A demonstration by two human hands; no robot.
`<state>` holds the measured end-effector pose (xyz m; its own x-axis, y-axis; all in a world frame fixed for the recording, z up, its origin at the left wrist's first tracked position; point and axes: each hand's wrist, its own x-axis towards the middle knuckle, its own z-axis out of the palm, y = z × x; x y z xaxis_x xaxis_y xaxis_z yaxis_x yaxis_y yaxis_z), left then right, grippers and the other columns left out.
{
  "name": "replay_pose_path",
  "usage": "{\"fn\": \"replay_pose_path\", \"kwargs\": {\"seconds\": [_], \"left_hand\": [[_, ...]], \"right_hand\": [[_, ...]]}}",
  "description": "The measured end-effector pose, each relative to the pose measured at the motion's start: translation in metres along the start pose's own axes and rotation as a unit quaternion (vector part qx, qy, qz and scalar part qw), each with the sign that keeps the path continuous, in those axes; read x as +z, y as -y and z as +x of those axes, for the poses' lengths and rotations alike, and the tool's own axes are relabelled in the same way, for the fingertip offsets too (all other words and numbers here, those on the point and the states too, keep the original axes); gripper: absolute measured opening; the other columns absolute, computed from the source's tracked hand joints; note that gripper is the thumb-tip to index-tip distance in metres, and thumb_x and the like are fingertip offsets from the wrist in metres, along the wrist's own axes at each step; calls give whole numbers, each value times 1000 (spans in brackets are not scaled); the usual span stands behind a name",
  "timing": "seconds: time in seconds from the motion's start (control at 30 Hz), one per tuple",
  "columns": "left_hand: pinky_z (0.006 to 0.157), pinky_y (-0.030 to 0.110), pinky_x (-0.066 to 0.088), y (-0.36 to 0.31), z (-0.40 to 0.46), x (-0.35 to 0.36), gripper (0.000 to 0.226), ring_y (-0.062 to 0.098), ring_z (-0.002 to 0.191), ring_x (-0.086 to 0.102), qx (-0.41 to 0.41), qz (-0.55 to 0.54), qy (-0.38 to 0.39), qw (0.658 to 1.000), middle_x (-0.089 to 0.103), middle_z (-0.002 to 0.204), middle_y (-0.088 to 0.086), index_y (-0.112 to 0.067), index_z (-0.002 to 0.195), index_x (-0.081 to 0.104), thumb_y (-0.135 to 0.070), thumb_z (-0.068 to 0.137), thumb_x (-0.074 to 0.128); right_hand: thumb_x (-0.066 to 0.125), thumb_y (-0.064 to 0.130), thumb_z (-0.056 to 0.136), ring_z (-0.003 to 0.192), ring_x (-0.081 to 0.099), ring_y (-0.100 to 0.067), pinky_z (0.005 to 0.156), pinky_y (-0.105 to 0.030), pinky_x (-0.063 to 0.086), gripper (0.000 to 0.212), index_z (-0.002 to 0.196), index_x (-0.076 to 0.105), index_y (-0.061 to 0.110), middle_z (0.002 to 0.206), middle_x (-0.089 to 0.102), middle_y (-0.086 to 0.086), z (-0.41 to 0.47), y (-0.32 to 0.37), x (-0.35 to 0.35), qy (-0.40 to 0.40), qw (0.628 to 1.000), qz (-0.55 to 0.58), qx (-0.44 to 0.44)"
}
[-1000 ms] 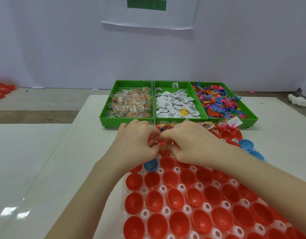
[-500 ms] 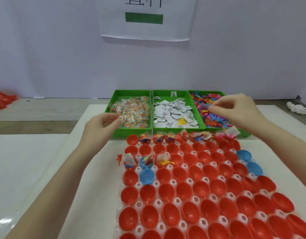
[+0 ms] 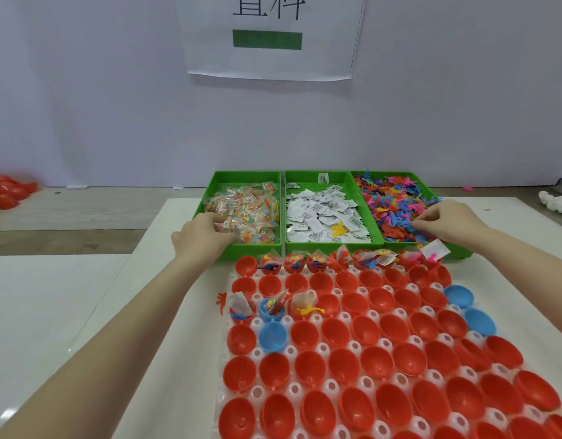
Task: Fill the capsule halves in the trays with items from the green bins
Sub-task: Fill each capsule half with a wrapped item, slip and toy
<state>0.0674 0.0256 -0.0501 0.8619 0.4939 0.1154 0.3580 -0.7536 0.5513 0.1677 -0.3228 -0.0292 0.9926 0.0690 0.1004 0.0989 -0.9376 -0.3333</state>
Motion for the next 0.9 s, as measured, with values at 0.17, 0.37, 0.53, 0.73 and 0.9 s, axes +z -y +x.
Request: {"fn": "replay_pose_path", "kwargs": {"seconds": [0.17,0.37,0.53,0.73,0.9], "left_hand": [[85,35,30,1,-4,6,20,31,105,54,41,-16,-74,996,69,105,8,-15,102,71,-22,91,56],[89,39,41,5,-6,3,18,30,102,57,39,-26,-69,996,68,107,8,-14,95,72,-26,86,63],[91,43,43,5,-8,-1,14,27,99,60,39,-83,-80,993,70,99,8,-12,91,73,-20,80,70],[89,35,35,1,-11,2,19,29,100,56,60,-86,-145,984,64,106,12,-11,105,69,-15,90,57],[73,20,29,-3,-12,0,26,21,83,46,48,-157,-183,969,49,112,15,-9,107,67,-7,95,44]], "right_hand": [[59,23,87,66,47,-22,58,-28,32,22,82,72,5,72,62,-10,-4,3,-6,-133,991,-10,3],[70,18,78,71,52,-20,67,-30,35,21,78,72,-3,77,68,-19,-7,6,-15,-179,979,92,16],[71,12,76,58,60,-22,53,-27,49,16,74,69,-4,78,68,-21,-8,8,-16,-171,966,185,62],[69,-3,77,67,64,-28,45,-18,52,26,101,63,-8,105,63,-26,-8,2,-16,-92,943,287,143],[57,-5,85,100,58,-34,71,-34,45,28,112,63,0,115,61,-24,-9,4,-17,-126,965,170,155]]}}
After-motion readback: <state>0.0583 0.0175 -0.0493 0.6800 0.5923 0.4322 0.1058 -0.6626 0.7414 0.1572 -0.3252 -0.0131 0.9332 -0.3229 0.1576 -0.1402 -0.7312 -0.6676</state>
